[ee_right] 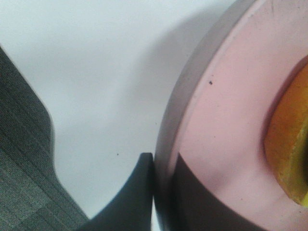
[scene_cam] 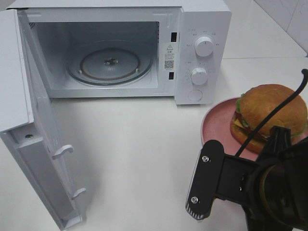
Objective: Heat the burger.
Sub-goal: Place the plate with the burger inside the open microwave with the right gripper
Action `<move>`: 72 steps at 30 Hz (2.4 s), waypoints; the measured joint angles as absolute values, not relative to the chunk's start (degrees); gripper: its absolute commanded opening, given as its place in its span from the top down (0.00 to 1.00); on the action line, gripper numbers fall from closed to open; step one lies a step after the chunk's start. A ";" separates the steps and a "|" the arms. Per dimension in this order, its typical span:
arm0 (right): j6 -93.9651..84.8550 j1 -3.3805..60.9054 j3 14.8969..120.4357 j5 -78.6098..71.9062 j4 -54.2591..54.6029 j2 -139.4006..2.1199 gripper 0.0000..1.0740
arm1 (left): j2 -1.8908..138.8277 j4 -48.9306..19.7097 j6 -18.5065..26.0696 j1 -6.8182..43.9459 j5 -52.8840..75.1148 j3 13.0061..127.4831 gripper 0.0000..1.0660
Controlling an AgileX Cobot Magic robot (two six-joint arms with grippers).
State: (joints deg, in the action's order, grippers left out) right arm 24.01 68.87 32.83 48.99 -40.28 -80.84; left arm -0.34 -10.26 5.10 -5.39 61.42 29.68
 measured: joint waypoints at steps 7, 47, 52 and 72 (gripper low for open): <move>17.36 68.87 32.83 46.64 -41.20 -80.84 1.00 | -0.34 -10.26 5.10 -5.39 61.42 29.68 0.06; -18.45 59.87 32.43 25.50 -47.61 -80.90 1.00 | -0.34 -10.26 5.10 -5.39 61.42 29.68 0.06; -27.16 55.29 32.43 21.66 -43.43 -80.96 1.00 | -0.34 -10.26 5.10 -5.39 61.42 29.68 0.06; -72.94 42.74 37.59 19.14 -13.29 -81.07 1.00 | -0.34 -10.26 5.10 -5.39 61.42 29.68 0.06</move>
State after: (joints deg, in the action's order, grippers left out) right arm -72.94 42.74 37.59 19.14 -13.29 -81.07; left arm -0.34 -10.26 5.10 -5.39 61.42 29.68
